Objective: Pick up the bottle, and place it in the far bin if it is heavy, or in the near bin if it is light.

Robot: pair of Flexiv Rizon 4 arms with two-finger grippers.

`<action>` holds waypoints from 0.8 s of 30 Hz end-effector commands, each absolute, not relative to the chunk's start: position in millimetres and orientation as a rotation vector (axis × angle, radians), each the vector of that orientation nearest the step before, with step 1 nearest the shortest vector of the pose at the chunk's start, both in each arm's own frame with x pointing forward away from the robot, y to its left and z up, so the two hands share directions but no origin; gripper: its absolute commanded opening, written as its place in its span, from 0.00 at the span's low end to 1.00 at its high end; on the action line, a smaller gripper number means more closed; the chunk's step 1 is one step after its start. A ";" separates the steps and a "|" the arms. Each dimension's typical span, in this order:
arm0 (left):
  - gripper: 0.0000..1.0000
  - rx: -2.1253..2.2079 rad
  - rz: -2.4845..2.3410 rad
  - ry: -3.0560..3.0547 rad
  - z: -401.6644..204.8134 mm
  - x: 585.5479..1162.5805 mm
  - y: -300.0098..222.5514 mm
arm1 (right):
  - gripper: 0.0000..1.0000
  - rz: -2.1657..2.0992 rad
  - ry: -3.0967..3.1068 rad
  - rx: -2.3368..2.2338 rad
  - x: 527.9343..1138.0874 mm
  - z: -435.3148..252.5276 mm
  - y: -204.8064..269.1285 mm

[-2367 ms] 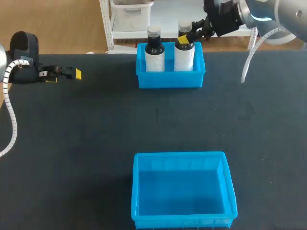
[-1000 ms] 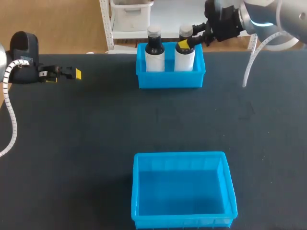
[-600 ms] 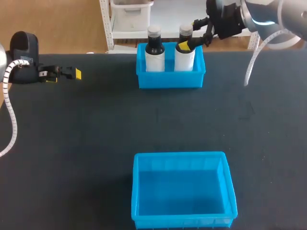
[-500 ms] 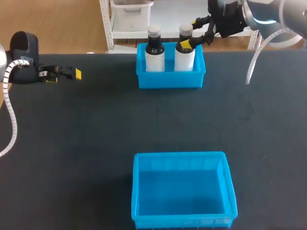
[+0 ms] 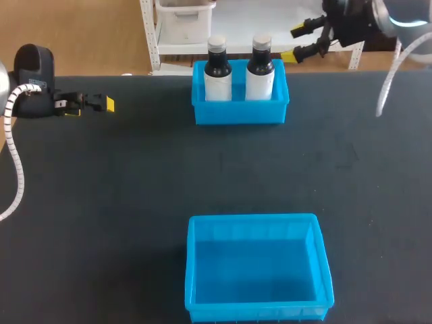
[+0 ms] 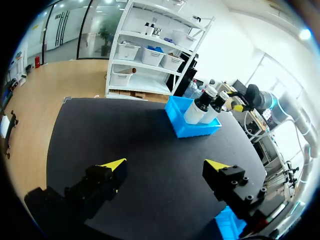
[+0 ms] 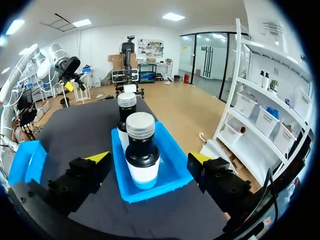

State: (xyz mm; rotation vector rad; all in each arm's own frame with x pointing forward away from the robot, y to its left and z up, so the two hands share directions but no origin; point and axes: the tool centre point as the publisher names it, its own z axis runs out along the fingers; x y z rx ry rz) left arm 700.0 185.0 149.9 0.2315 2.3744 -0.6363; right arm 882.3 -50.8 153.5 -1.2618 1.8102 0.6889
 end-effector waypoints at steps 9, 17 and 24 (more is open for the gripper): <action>1.00 0.232 -0.636 2.374 149.9 700.0 185.0 | 1.00 0.640 1.880 -1.191 842.4 170.2 -81.1; 1.00 0.232 -0.636 2.374 149.9 700.0 185.0 | 1.00 0.754 1.971 -1.129 839.0 170.9 -81.9; 1.00 0.232 -0.636 2.374 149.9 700.0 185.0 | 1.00 0.754 1.971 -1.129 839.0 170.9 -81.9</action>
